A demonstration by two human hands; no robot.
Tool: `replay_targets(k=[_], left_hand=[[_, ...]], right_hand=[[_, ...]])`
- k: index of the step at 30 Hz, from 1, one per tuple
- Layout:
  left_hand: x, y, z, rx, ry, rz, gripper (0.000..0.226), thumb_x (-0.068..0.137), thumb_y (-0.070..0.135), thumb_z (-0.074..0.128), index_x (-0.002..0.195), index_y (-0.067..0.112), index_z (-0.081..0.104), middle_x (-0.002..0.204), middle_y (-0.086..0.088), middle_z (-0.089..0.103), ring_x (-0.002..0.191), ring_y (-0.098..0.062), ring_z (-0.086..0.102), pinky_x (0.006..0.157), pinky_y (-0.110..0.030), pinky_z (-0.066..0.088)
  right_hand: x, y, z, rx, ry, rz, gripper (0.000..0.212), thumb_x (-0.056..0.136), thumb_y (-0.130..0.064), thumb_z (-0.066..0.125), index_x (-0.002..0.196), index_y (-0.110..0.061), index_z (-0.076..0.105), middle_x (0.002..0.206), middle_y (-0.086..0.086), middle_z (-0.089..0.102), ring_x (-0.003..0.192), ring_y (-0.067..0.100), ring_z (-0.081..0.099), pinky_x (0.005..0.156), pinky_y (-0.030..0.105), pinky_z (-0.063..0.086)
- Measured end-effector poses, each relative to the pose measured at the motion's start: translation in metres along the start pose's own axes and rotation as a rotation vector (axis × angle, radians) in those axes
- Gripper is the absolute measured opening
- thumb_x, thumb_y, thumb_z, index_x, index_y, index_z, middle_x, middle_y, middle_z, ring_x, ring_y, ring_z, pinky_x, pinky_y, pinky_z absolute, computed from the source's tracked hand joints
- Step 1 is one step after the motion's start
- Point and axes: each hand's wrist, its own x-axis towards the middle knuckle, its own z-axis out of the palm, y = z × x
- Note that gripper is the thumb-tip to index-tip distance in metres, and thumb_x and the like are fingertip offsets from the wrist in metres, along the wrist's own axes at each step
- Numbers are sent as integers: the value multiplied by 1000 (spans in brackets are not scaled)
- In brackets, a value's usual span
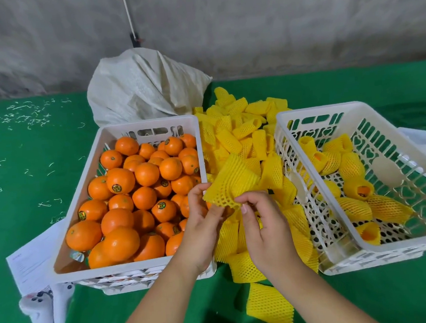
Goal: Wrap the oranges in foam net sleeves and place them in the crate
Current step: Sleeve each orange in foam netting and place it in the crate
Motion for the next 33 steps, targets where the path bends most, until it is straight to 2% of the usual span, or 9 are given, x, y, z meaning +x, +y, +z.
replay_targets(k=[5,10,14,17,20,25,28,30,33], left_hand=[[-1,2,4,-89,65,-18,44,112,30,44,154,31,33,141,-14,64,135,-34,60,117,-54,43],[-2,8,1,0,-59,-47,73,95,15,63,159,30,30,152,-13,56,141,-33,53,117,-47,44],[-5,4,5,97,-61,23,67,97,18,72,155,28,39,142,-11,63,133,-33,60,108,-51,53],[-5,3,12,90,35,74,63,93,28,80,147,30,47,134,-10,67,122,-34,66,94,-46,60],[-4,1,14,71,127,123,52,91,34,76,137,28,56,127,-12,70,114,-30,70,85,-42,62],[-7,1,10,127,122,97,61,82,59,83,130,34,55,119,-10,70,105,-25,68,87,-51,54],[-10,5,5,203,-10,89,63,88,51,81,140,42,45,117,-3,67,96,-19,65,75,-36,56],[-10,4,7,238,-10,124,60,93,46,77,143,40,45,114,5,68,94,-14,67,72,-30,57],[-7,2,12,236,40,146,56,95,34,78,141,34,47,124,0,69,113,-23,70,87,-39,62]], right_hand=[[3,6,10,-236,-132,-67,38,97,-14,67,133,-22,58,111,-16,45,106,8,50,88,24,47],[15,19,3,-141,-106,-50,42,99,-6,63,138,-19,61,127,0,51,116,18,55,91,38,55],[24,23,-8,-176,-20,-86,34,98,-6,55,128,-15,69,119,-1,62,113,21,59,90,43,54],[23,22,-11,-199,11,-107,26,98,-12,55,118,-12,71,110,-2,63,105,20,60,83,39,53],[10,14,-4,-213,9,-200,22,98,-20,55,114,-13,69,105,-2,63,100,16,59,83,24,49],[11,8,2,-149,-37,-136,24,93,-25,56,117,-24,53,112,-8,50,105,8,52,84,23,47],[21,8,-3,-86,-53,-108,32,93,-18,53,125,-24,52,120,-14,41,111,-4,48,83,12,45],[27,10,-8,-99,-54,-92,36,94,-8,50,127,-18,60,120,-17,42,111,-2,50,84,11,45],[29,10,-11,-128,-16,-137,27,94,-6,50,115,-10,68,116,-12,48,109,7,54,85,17,46]])
